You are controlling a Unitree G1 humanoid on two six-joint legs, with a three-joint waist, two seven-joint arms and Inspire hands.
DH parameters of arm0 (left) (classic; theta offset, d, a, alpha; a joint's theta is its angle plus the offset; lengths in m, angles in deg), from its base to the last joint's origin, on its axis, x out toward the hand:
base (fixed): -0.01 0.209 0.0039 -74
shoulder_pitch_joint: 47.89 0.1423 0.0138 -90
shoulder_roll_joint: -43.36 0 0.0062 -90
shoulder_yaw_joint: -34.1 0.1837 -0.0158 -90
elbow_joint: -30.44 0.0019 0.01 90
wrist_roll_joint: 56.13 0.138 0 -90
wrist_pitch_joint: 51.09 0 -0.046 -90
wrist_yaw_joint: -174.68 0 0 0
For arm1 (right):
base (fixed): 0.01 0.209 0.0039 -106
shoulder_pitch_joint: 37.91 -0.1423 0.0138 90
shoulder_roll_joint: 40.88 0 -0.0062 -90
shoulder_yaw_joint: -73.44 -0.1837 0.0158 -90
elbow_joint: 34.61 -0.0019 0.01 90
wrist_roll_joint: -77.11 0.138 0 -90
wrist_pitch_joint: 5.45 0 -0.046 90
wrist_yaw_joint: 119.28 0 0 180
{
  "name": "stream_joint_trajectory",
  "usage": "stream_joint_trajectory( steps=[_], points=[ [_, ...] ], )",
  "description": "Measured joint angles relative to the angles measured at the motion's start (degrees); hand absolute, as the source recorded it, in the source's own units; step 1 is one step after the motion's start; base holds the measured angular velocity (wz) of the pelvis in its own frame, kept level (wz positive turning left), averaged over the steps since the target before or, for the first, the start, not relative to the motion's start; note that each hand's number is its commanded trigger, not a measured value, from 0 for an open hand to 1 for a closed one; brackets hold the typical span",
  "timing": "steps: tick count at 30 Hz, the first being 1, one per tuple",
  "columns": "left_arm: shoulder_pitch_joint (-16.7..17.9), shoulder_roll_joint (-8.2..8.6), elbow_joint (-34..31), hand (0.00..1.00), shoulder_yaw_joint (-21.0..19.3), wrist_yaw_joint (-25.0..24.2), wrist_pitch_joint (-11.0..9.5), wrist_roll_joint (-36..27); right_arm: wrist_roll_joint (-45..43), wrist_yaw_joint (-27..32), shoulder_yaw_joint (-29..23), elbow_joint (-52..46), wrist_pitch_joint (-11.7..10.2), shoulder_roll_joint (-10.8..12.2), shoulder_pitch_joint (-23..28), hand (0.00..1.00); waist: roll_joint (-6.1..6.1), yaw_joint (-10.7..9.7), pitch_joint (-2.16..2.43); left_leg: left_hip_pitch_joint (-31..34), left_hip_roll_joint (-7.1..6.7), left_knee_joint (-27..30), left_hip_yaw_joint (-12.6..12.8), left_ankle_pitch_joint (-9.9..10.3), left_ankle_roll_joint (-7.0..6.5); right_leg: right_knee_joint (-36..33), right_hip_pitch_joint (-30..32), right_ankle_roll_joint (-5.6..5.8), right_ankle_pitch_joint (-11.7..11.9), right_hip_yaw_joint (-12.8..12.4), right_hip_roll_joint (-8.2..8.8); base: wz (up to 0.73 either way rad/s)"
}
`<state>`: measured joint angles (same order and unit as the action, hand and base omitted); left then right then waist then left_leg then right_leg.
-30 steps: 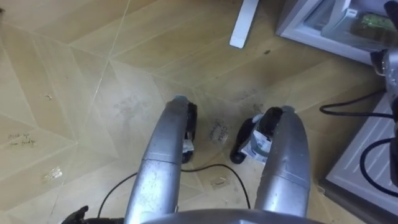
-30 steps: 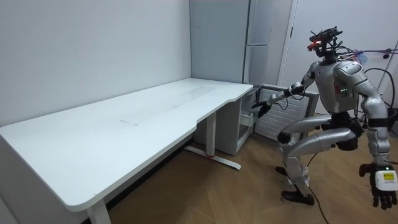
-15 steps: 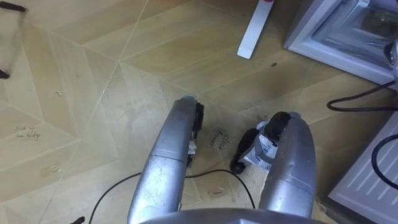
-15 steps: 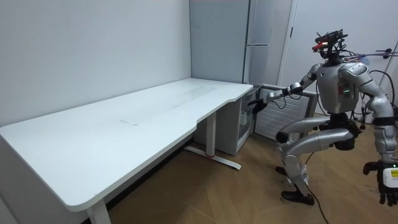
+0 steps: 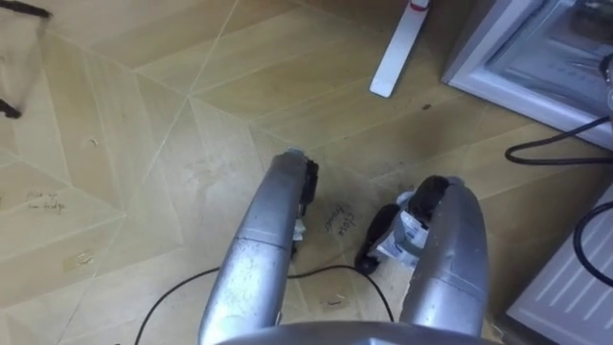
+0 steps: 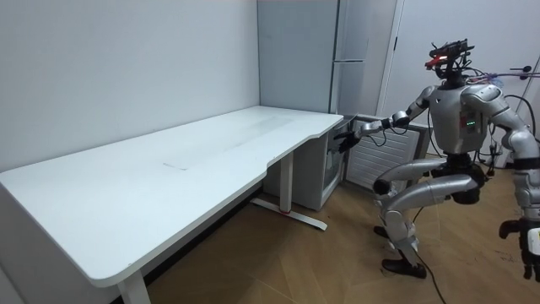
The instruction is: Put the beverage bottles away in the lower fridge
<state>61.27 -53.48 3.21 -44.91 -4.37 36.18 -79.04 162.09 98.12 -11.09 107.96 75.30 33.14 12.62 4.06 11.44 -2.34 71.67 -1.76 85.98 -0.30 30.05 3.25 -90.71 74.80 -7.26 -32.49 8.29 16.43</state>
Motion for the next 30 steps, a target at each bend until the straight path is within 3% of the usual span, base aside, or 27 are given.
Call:
stream_joint_trajectory(
  steps=[7, 13, 16, 19, 20, 22, 23, 25, 27, 30],
  points=[
    [0.9, -0.1, -0.7, 0.0, 0.0, 0.1, -0.2, 0.0, 0.0, 0.1, 0.1, -0.5, -0.1, -0.1, 0.0, 0.0, -0.03, 0.0, 0.01, -0.6, -0.05, 0.0, 0.1, 0.2, -0.09, 0.0, -0.8, -0.1, -0.1, 0.1, -0.06, 0.0],
    [1.8, -1.51, -4.9, 0.0, 2.0, -0.7, -0.2, -0.1, -0.4, -2.9, 3.2, -0.5, -1.0, -0.1, 0.1, 0.0, -0.35, 0.0, -0.04, -2.7, 0.54, -1.2, -0.9, 0.3, 0.06, 2.2, -3.8, -0.24, -0.1, 1.6, -0.84, 0.0],
    [2.0, -2.41, -6.5, 0.0, 4.0, -1.1, -0.1, -0.3, -2.2, -7.2, 5.9, -1.0, -1.6, -0.2, 1.8, 0.0, -0.08, -0.2, -0.06, -4.4, 1.61, -3.1, -0.8, 0.3, 0.04, 4.4, -6.1, -0.06, 0.0, 2.3, -1.51, 0.02],
    [2.4, -3.0, -7.8, 0.0, 5.0, -1.5, 0.6, -1.7, -5.4, -12.5, 9.2, -1.1, -1.4, -0.3, 7.4, 0.0, 0.27, -0.1, -0.02, -7.7, 2.55, -6.8, -1.1, 0.2, 0.04, 8.5, -10.3, 0.41, 0.5, 3.7, -2.2, 0.07],
    [2.6, -2.99, -7.8, 0.0, 5.0, -1.6, 0.8, -2.0, -6.6, -15.0, 9.6, -0.8, -1.3, -0.3, 9.7, 0.0, 0.15, 0.1, -0.05, -9.3, 3.05, -8.0, -1.3, 0.0, 0.22, 10.4, -12.1, 0.2, 1.4, 3.9, -3.23, 0.0],
    [2.6, -2.98, -7.8, 0.0, 5.0, -1.6, 1.6, -2.3, -7.4, -18.5, 9.7, -0.2, -0.9, -0.3, 13.0, 0.0, -0.1, 0.0, -0.08, -11.6, 3.14, -9.8, -1.5, -0.3, 0.3, 12.4, -14.7, 0.53, 1.7, 4.1, -3.83, 0.0],
    [2.5, -2.94, -7.9, 0.0, 5.0, -1.7, 1.6, -2.3, -8.9, -20.9, 9.7, 1.2, -0.5, -0.3, 14.2, 0.0, -0.39, 0.0, -0.06, -12.7, 3.14, -10.9, -1.6, -0.4, 0.49, 13.8, -15.8, 1.12, 2.1, 4.3, -4.16, -0.05],
    [2.2, -2.91, -7.8, 0.0, 4.9, -1.9, 1.5, -2.3, -12.8, -24.7, 9.6, 3.6, -0.1, -0.2, 16.0, 0.0, -1.0, -0.2, -0.09, -14.2, 3.25, -12.7, -1.8, -0.5, 0.52, 16.2, -17.7, 0.99, 3.0, 4.7, -4.67, -0.06],
    [1.7, -2.84, -7.7, 0.0, 4.9, -2.6, 1.5, -2.2, -18.7, -29.6, 9.6, 5.7, 0.8, 0.0, 19.1, 0.0, -1.85, -0.2, 0.0, -16.7, 3.7, -15.5, -1.6, -0.9, -0.09, 19.8, -20.1, 1.68, 4.1, 5.0, -5.78, -0.13],
    [1.3, -2.8, -7.8, 0.0, 4.4, -3.5, 1.4, -1.8, -25.1, -34.6, 9.6, 7.8, 1.9, 0.8, 21.7, 0.0, -2.87, -0.7, 0.0, -20.4, 4.04, -18.8, -0.9, -0.9, -0.64, 23.4, -23.8, 2.35, 4.8, 5.1, -6.15, -0.13]
  ],
)
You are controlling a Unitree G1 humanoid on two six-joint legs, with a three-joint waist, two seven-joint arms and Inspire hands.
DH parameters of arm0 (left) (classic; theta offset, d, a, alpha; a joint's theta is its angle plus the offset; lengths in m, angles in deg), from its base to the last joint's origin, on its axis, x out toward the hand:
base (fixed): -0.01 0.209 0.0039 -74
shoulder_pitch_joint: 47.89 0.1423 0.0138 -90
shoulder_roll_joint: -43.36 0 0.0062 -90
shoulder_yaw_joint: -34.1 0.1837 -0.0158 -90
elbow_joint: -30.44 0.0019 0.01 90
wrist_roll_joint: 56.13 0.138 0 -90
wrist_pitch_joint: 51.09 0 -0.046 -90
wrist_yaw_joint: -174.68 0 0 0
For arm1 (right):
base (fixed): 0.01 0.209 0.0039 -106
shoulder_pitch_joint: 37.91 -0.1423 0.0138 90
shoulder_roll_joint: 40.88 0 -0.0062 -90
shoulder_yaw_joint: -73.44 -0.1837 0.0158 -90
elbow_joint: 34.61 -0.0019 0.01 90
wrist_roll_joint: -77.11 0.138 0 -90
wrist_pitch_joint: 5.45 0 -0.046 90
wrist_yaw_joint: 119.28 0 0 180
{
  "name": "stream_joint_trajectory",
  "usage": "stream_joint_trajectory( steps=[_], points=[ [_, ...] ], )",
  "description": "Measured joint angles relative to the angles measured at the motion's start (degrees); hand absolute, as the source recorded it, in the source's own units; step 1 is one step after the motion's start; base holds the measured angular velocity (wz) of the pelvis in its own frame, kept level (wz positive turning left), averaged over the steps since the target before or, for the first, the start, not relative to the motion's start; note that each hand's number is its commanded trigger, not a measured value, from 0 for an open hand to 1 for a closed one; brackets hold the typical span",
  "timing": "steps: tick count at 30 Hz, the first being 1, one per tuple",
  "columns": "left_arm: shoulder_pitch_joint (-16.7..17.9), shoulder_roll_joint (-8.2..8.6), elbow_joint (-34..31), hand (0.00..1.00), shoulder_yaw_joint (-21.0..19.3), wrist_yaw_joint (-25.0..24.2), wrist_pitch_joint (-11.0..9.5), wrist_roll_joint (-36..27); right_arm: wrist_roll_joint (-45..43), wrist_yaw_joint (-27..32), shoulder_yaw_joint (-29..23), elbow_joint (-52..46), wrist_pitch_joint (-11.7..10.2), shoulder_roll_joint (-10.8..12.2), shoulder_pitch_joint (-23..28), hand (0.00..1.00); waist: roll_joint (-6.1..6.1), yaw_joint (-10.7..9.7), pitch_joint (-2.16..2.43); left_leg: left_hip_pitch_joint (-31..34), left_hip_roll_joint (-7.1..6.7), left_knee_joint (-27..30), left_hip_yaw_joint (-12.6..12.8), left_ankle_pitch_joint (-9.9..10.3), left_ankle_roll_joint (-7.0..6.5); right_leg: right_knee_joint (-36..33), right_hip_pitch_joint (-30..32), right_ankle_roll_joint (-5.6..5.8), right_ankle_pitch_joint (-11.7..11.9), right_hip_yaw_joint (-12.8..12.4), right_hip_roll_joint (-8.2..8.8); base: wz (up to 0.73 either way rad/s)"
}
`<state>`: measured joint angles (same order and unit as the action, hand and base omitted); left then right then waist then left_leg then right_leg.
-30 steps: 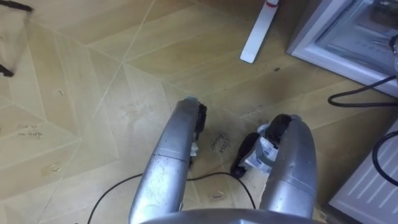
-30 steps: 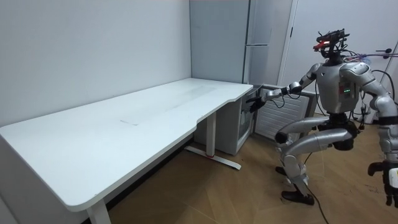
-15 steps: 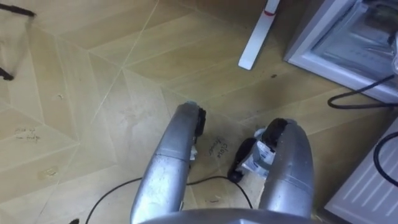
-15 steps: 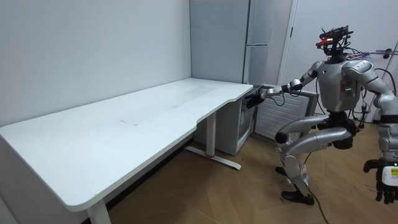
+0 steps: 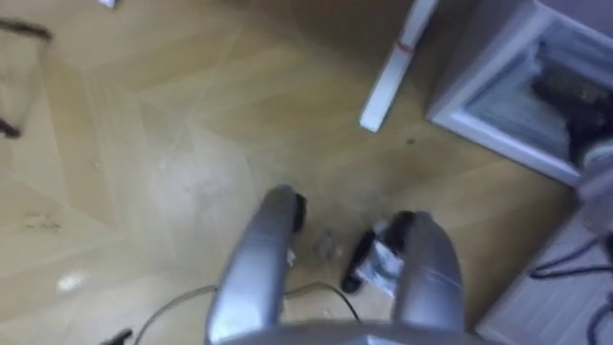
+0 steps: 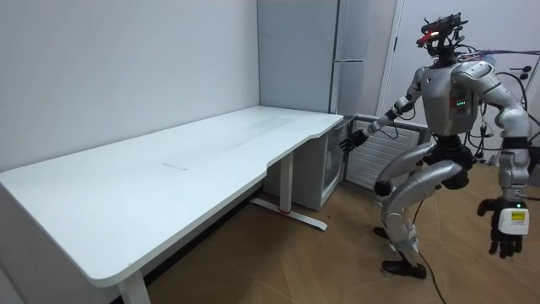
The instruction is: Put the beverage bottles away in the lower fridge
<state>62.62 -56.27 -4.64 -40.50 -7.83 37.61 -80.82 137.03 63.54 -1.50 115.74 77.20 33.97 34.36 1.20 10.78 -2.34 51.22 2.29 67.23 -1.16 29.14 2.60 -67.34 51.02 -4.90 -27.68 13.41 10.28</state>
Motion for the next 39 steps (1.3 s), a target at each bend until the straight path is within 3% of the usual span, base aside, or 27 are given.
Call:
stream_joint_trajectory(
  steps=[2, 5, 10, 12, 19, 24, 27, 30, 34, 39],
  points=[
    [-0.7, 0.19, 0.2, 0.0, -0.9, -0.5, 0.0, 0.4, -2.1, -3.0, 0.0, 0.4, 0.4, 0.7, 1.4, 0.0, -0.19, -0.4, 0.03, -2.6, 0.06, -2.4, 0.5, -0.2, -0.29, 2.4, -2.2, 0.62, 0.4, -0.4, -0.51, -0.08],
    [-2.5, 0.82, 0.9, 0.0, -1.5, -0.4, 0.0, 0.7, -6.4, -7.7, -0.1, 4.1, 1.2, 3.5, 2.5, 0.0, -0.31, -1.5, 0.13, -7.3, 0.02, -6.8, 1.0, -0.9, -0.54, 6.5, -6.8, 1.18, 1.2, 0.1, -0.77, -0.02],
    [-5.7, 4.32, 3.1, 0.0, -2.8, -0.3, -0.1, 5.7, -11.5, -12.3, -1.8, 6.3, 2.2, 7.2, 6.6, 0.0, -0.64, -3.8, 0.49, -15.1, -0.11, -14.7, 1.3, -2.5, -1.08, 14.4, -14.6, 2.41, 3.1, 0.6, -1.56, 0.0],
    [-5.8, 6.01, 4.0, 0.0, -4.3, -0.3, -0.2, 8.2, -15.6, -14.0, -2.9, 6.7, 2.1, 9.1, 10.4, 0.0, -0.43, -4.7, 1.03, -19.6, -0.11, -19.3, 1.7, -3.5, -1.31, 18.9, -18.9, 3.0, 4.0, 0.9, -2.03, -0.04],
    [-6.0, 9.02, 6.0, 0.0, -6.5, 1.0, -0.6, 14.4, -20.9, -15.6, -2.9, 8.5, 2.5, 12.7, 21.3, 0.0, -0.83, -6.1, 1.8, -31.5, 0.12, -29.9, 2.9, -5.3, -2.0, 30.3, -30.7, 4.79, 6.8, 1.3, -3.62, -0.05],
    [-6.3, 11.82, 6.4, 0.0, -8.6, 2.3, -0.6, 18.8, -23.1, -15.7, -4.5, 8.7, 3.2, 16.5, 24.6, 0.0, -0.38, -8.0, 1.75, -39.4, -0.02, -36.7, 3.9, -6.6, -2.35, 36.7, -38.2, 5.86, 8.5, 0.6, -4.49, -0.09],
    [-6.3, 12.03, 6.8, 0.0, -8.8, 2.7, -0.5, 20.3, -23.6, -16.1, -5.2, 9.5, 3.3, 17.9, 24.8, 0.0, -0.3, -9.2, 1.73, -43.9, 0.01, -40.6, 4.1, -7.3, -2.3, 40.1, -42.5, 6.28, 9.4, 0.4, -5.23, 0.0],
    [-6.8, 13.16, 6.8, 0.0, -11.2, 4.1, -0.5, 22.1, -24.0, -16.2, -6.4, 9.7, 3.3, 18.9, 25.2, 0.0, -0.16, -9.7, 1.8, -46.5, 0.13, -43.0, 4.6, -7.9, -2.22, 42.0, -44.6, 6.35, 10.1, 0.3, -5.66, -0.08],
    [-6.6, 13.65, 6.9, 0.0, -11.2, 5.3, -0.5, 23.1, -23.6, -16.3, -8.3, 10.4, 3.4, 20.1, 25.4, 0.0, -0.16, -10.6, 1.87, -49.0, 0.03, -45.3, 5.2, -9.0, -2.2, 44.7, -46.6, 6.55, 11.0, -0.1, -6.07, -0.08],
    [-7.3, 14.13, 6.8, 0.0, -13.6, 5.4, -0.8, 23.1, -26.9, -16.0, -11.3, 9.8, 3.7, 20.5, 26.8, 0.0, -0.94, -11.0, 1.8, -53.6, 0.38, -49.7, 6.6, -10.3, -2.02, 49.6, -50.5, 6.65, 12.8, -1.4, -7.28, -0.13]
  ],
)
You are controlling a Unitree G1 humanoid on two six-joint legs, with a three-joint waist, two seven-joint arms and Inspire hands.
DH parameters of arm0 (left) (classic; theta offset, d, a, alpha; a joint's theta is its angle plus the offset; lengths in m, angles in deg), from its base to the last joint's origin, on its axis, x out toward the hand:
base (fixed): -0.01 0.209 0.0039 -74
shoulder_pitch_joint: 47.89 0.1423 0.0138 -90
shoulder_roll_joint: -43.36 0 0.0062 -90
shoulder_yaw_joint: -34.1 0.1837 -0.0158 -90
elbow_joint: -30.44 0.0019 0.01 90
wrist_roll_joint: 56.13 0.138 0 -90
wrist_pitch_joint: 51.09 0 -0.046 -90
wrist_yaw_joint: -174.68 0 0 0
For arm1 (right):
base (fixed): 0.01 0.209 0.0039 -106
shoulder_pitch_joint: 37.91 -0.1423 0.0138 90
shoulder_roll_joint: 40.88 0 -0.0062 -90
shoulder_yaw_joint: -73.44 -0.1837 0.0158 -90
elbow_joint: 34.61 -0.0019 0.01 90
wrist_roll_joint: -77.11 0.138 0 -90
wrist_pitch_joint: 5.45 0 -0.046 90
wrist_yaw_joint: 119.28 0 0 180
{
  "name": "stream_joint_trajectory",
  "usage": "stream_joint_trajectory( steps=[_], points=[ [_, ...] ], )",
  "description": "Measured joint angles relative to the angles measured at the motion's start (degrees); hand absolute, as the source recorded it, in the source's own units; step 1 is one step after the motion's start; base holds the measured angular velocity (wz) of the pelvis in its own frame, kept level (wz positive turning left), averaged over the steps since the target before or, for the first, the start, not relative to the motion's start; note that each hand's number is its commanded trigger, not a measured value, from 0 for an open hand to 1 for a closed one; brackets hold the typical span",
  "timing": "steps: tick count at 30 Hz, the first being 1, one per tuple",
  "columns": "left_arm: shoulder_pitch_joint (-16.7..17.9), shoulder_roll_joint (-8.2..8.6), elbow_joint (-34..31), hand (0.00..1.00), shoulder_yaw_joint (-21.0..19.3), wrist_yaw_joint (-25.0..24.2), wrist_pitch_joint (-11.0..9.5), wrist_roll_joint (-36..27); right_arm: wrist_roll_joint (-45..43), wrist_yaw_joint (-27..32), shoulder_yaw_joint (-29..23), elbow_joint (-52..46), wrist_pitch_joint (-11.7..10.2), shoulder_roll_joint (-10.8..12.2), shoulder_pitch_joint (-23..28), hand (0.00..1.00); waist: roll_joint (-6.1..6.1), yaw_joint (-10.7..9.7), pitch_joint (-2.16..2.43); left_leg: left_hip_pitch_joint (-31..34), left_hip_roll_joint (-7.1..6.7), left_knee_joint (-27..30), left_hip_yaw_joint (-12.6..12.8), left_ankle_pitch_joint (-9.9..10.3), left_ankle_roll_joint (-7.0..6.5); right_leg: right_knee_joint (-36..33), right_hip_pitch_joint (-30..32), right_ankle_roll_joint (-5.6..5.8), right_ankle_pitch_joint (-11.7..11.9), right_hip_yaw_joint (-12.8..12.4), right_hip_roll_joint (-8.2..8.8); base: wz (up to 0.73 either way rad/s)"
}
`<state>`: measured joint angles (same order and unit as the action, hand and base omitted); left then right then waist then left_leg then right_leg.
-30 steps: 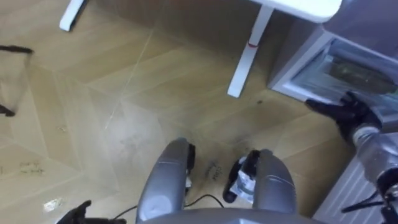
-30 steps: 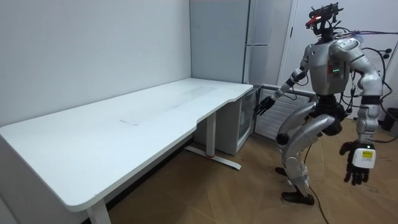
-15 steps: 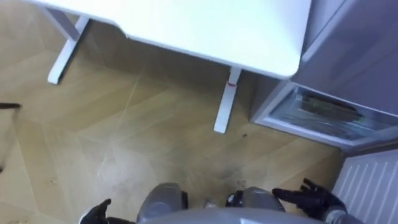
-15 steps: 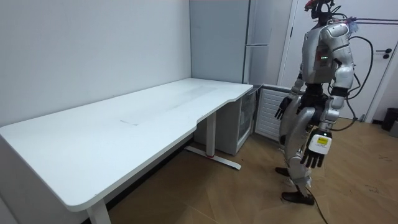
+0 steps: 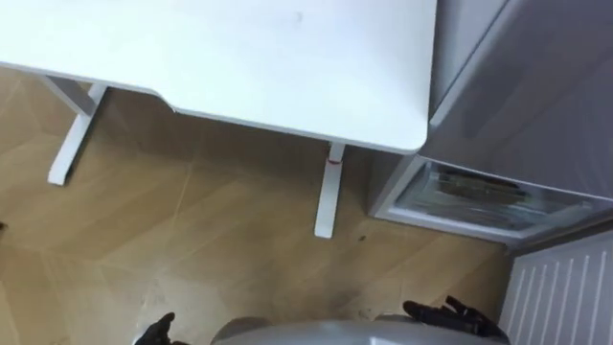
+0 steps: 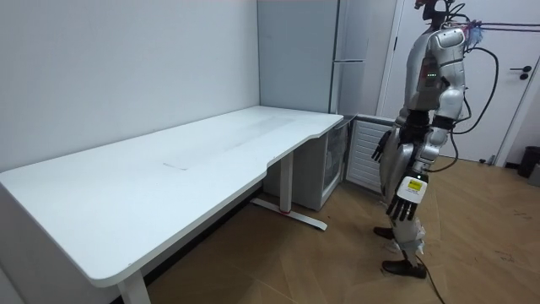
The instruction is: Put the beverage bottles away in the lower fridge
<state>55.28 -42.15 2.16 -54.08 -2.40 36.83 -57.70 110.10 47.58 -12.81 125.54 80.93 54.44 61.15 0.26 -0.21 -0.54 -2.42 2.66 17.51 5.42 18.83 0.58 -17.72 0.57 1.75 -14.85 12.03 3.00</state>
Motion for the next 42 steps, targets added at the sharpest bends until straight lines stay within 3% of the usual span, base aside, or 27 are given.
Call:
stream_joint_trajectory(
  steps=[5, 15, 25, 33, 40, 42],
  points=[
    [-2.0, 1.12, 1.1, 0.0, -1.8, 0.0, -0.7, 0.1, -5.6, 0.8, -1.9, 0.1, -0.1, 0.3, -0.5, 0.0, -0.4, -0.1, -0.16, -1.1, 0.25, -0.4, 1.7, -0.2, 0.07, 0.8, -0.7, -0.04, 0.8, -1.3, -0.35, -0.18],
    [-2.4, 2.34, 2.7, 0.0, -8.6, -1.5, -0.1, 3.3, -8.8, 3.9, -6.7, 1.7, 0.0, 1.8, -0.4, 0.0, -0.62, 0.3, 0.1, -3.2, 0.74, -3.2, 4.3, -1.0, -0.29, 5.1, -2.0, 0.1, 4.1, -3.9, -1.67, -0.15],
    [-2.4, 2.97, 3.7, 0.0, -9.0, -1.4, 1.2, 5.0, -9.0, 4.6, -9.7, 3.4, 0.2, 1.9, -0.1, 0.0, -0.73, -0.4, 0.48, -4.3, 0.75, -4.8, 5.4, -1.4, -0.38, 5.1, -2.5, 0.04, 4.6, -5.3, -2.0, -0.06],
    [-2.7, 2.91, 3.5, 0.0, -8.5, -1.2, 2.2, 6.9, -9.2, 7.8, -10.8, 3.5, 2.3, 1.9, -0.2, 0.0, 0.11, -1.9, 0.59, -4.4, 0.66, -4.8, 5.6, -1.6, -0.4, 4.9, -1.8, 0.02, 4.6, -5.7, -1.99, -0.01],
    [-3.6, 2.47, 3.5, 0.0, -8.3, -1.3, 3.0, 8.8, -14.0, 11.7, -12.5, 2.8, 3.9, 1.9, -0.6, 0.0, 0.6, -2.9, 0.43, -4.3, 0.56, -4.8, 8.0, -1.6, -0.48, 3.7, -0.3, 0.09, 4.7, -8.3, -2.16, -0.22],
    [-3.6, 2.07, 3.4, 0.0, -8.4, -1.4, 3.0, 11.0, -17.5, 13.0, -15.0, 1.3, 4.2, 1.9, -0.6, 0.0, 0.87, -3.3, 0.37, -4.4, 0.51, -4.8, 9.0, -1.6, -0.51, 2.6, 0.7, 0.1, 4.7, -9.5, -2.2, -0.27]
  ],
)
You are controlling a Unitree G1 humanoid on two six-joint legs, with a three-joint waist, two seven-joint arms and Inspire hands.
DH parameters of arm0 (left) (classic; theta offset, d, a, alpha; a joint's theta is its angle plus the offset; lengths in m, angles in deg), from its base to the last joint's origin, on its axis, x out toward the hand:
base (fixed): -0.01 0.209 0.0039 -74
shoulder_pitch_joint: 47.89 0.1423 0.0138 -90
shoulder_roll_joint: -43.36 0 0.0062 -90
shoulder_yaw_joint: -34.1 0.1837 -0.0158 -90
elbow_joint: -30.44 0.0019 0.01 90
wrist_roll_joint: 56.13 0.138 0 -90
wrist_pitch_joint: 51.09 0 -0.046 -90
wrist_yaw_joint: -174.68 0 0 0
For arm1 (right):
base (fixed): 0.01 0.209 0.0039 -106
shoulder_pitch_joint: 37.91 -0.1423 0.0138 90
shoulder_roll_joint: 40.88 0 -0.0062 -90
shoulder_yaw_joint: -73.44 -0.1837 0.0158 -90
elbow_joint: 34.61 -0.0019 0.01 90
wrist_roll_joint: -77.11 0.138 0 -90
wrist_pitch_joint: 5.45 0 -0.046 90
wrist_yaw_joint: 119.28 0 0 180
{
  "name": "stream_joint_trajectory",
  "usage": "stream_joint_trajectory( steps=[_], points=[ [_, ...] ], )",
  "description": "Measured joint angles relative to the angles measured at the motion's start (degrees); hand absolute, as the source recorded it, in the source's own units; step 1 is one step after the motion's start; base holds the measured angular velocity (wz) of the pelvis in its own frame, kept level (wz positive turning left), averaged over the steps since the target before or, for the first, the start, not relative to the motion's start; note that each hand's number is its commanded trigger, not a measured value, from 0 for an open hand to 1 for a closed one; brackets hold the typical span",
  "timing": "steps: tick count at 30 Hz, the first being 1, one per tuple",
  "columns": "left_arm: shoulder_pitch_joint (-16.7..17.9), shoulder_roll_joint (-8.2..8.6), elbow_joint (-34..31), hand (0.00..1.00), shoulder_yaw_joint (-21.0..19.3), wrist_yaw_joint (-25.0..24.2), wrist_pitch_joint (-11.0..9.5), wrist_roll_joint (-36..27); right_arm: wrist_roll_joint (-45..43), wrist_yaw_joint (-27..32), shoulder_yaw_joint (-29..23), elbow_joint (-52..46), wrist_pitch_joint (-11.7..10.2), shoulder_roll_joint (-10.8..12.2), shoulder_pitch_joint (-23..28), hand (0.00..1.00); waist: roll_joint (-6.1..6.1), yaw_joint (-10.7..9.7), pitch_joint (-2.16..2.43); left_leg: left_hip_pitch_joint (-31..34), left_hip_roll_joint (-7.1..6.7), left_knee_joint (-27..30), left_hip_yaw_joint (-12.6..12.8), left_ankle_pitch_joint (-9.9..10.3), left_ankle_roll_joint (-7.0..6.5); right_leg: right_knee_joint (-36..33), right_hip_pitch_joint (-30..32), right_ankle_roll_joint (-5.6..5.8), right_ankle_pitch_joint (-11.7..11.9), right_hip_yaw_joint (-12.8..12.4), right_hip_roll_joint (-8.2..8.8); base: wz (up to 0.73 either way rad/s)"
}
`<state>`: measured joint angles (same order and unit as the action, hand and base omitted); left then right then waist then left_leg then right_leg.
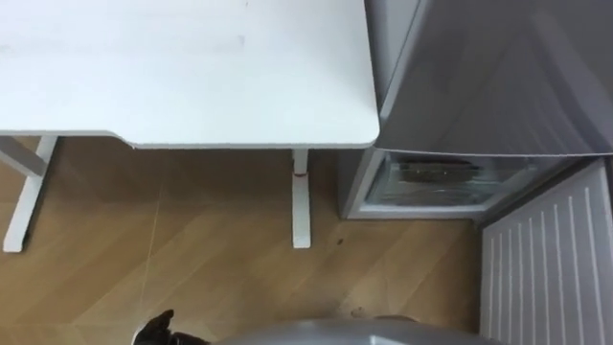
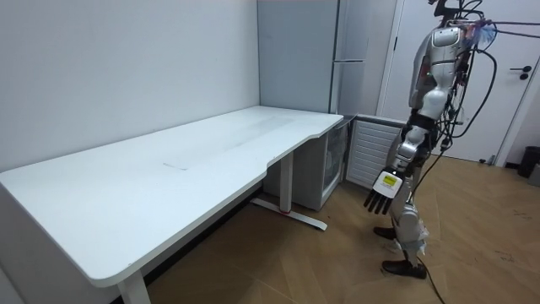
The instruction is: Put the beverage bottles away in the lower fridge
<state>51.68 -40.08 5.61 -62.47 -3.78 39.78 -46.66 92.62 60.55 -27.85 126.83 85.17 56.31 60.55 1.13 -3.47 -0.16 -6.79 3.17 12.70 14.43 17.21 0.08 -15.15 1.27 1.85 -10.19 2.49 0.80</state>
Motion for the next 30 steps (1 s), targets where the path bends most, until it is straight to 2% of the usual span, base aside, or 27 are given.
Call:
stream_joint_trajectory(
  steps=[3, 8, 10, 12, 14, 17, 20, 21, 24, 30],
  points=[
    [0.0, -0.76, -0.1, 0.0, 0.0, 0.1, -0.1, 0.9, -6.9, 3.5, -1.9, -6.1, -0.1, -0.3, 0.1, 0.0, 0.27, -0.2, -0.11, 0.3, -0.02, 0.1, 2.2, -0.1, -0.14, -1.2, 1.9, -0.08, 0.3, -1.2, -0.02, -0.34],
    [0.0, -0.89, 0.0, 0.0, -0.3, 0.1, -0.6, 1.4, -15.3, 11.0, -3.9, -19.2, -0.9, -0.6, -0.8, 0.0, 0.72, -1.0, -0.1, 0.3, -0.26, -0.5, 3.8, 0.0, -0.33, -1.9, 3.5, -0.06, 0.5, -2.7, -0.16, -0.21],
    [0.0, -1.35, 0.0, 0.0, -0.3, 0.1, -0.6, 1.4, -17.1, 14.0, -5.1, -23.6, -1.7, -1.9, -1.9, 0.0, 0.83, -1.3, -0.07, 0.2, -0.45, -0.7, 4.3, -0.1, -0.52, -2.6, 3.9, -0.02, 0.6, -3.0, -0.08, -0.15],
    [0.0, -2.78, -0.1, 0.0, -0.3, 0.1, -0.7, 1.5, -19.1, 17.5, -5.9, -28.4, -3.2, -4.3, -2.2, 0.0, 1.49, -1.5, 0.08, -0.1, -0.53, -0.9, 4.4, -0.2, -0.58, -2.8, 3.9, 0.0, 0.5, -3.0, -0.04, 0.0],
    [0.8, -3.33, -0.9, 0.0, -1.9, 0.0, -0.7, 1.6, -20.1, 19.2, -7.5, -33.5, -3.2, -4.8, -2.1, 0.0, 2.01, -1.4, 0.11, -0.7, -0.58, -1.2, 5.1, -0.3, -0.56, -3.5, 4.4, 0.01, 0.5, -3.0, -0.13, -0.18],
    [1.9, -3.35, -1.8, 0.0, -4.4, 0.2, -0.8, 2.7, -20.6, 23.1, -9.3, -41.0, -4.6, -4.8, -1.4, 0.0, 2.44, -1.6, 0.23, -0.9, -0.7, -1.7, 6.4, -0.3, -0.57, -3.7, 4.8, 0.01, 0.5, -3.1, -0.2, -0.23],
    [2.5, -3.02, -3.0, 0.0, -5.0, 0.3, -0.7, 4.2, -20.8, 25.9, -10.9, -47.7, -4.4, -4.9, -0.4, 0.0, 3.61, -1.8, 0.3, -0.7, -0.76, -2.0, 7.3, -0.3, -0.57, -3.9, 5.6, 0.01, 0.5, -3.1, -0.19, -0.17],
    [3.3, -2.96, -3.3, 0.0, -5.3, 0.3, -0.7, 4.7, -20.8, 27.2, -11.7, -50.3, -4.5, -4.9, -0.4, 0.0, 3.71, -2.0, 0.03, -0.6, -0.73, -2.1, 7.5, -0.3, -0.57, -3.9, 5.6, 0.01, 0.5, -3.0, -0.24, -0.14],
    [3.8, -2.93, -4.7, 0.0, -5.7, 0.2, -0.3, 5.7, -20.8, 29.3, -13.3, -53.0, -4.8, -5.4, -0.4, 0.0, 4.45, -2.8, 0.39, -0.7, -0.53, -2.6, 7.6, -0.3, -0.56, -3.6, 5.6, -0.02, 0.6, -2.5, -0.38, -0.02],
    [6.1, -2.63, -11.0, 0.0, -5.6, 0.1, 0.7, 6.3, -20.4, 31.8, -15.4, -56.8, -4.8, -5.7, 0.7, 0.0, 4.14, -3.3, 0.52, -1.0, -0.15, -2.9, 8.3, -0.4, -0.39, -2.2, 4.9, -0.11, 0.9, -2.4, -0.84, -0.05]
  ],
)
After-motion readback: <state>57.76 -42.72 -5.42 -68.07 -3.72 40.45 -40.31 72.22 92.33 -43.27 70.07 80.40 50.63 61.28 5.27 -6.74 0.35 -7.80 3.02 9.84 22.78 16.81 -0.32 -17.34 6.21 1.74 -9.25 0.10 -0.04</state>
